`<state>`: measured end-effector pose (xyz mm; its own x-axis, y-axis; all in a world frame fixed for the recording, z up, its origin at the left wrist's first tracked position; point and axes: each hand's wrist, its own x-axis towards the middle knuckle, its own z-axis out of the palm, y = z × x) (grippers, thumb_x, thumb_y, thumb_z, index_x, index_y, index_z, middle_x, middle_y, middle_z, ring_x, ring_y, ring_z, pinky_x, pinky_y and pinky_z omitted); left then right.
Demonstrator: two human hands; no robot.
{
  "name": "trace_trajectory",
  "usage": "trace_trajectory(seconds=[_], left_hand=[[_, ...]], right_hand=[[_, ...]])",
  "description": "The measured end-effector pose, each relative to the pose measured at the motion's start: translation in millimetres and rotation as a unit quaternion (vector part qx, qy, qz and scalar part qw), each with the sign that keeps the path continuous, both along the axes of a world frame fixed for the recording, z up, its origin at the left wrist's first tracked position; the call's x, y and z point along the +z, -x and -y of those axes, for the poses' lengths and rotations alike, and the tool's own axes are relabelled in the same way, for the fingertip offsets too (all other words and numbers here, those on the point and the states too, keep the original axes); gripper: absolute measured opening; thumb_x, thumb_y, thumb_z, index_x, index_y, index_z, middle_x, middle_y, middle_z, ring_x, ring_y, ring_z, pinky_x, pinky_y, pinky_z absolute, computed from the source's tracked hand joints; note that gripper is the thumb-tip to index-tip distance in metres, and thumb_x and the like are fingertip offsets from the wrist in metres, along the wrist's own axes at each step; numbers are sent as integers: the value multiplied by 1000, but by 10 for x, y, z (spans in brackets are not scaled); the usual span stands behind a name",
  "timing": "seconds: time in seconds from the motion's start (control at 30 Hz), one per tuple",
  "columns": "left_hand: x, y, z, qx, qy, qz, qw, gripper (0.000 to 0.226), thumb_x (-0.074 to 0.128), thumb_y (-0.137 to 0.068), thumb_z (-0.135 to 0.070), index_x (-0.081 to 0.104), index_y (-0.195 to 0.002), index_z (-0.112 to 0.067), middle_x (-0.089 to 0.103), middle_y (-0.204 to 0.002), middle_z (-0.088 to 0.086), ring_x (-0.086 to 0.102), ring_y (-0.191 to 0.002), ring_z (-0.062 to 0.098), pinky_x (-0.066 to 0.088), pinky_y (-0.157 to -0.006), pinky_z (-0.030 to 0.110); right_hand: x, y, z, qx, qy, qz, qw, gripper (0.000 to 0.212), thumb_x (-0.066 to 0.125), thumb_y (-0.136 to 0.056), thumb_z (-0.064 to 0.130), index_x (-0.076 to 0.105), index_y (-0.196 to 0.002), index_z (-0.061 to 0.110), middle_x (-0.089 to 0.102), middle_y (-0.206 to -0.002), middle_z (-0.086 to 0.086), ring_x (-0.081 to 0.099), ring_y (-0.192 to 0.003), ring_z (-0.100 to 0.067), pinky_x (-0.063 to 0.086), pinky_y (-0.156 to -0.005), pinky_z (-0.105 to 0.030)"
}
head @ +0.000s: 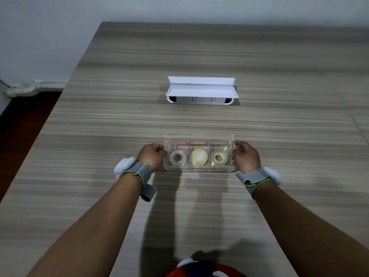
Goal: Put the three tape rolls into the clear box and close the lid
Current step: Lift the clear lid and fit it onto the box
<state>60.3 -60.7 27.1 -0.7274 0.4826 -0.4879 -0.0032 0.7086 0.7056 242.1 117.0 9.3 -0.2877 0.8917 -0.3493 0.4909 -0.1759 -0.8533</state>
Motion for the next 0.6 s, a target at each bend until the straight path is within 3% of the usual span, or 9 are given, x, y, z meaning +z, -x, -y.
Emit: trace_trajectory(seconds=[0.23,0.37,0.47,0.6], left_hand=[[-57,29,-35,14,12,-25,1000,22,61,-85,-28,64,-106,-21,73,-95,15,69,-88,36,55,-80,42],[-104,50,-38,11,15,-19,1000,22,62,-86,-26,64,-107,-19,73,-95,16,69,-87,36,57,-81,42],[-121,47,-31,5,21,-22,1000,25,62,-87,-26,63,-110,-18,72,-98,17,70,-87,34,56,-83,43],[-126,31,-31,3,13,-17,1000,24,59,-89,-20,61,-112,-13,68,-83,15,68,-76,31,55,-78,35]], right_hand=[[-23,22,-3,-26,11,32,999,30,48,-85,12,68,-107,16,66,-85,-5,60,-76,-25,56,-81,-45],[-44,17,-3,-2,0,46,999,33,46,-87,9,65,-114,12,65,-94,-7,61,-87,-28,50,-86,-36],[-61,14,-4,2,-7,45,999,33,46,-88,9,64,-115,12,69,-108,-15,63,-99,-33,49,-88,-37],[-70,29,-21,8,-4,48,999,32,47,-88,9,65,-114,12,70,-110,-15,63,-97,-30,50,-90,-37]])
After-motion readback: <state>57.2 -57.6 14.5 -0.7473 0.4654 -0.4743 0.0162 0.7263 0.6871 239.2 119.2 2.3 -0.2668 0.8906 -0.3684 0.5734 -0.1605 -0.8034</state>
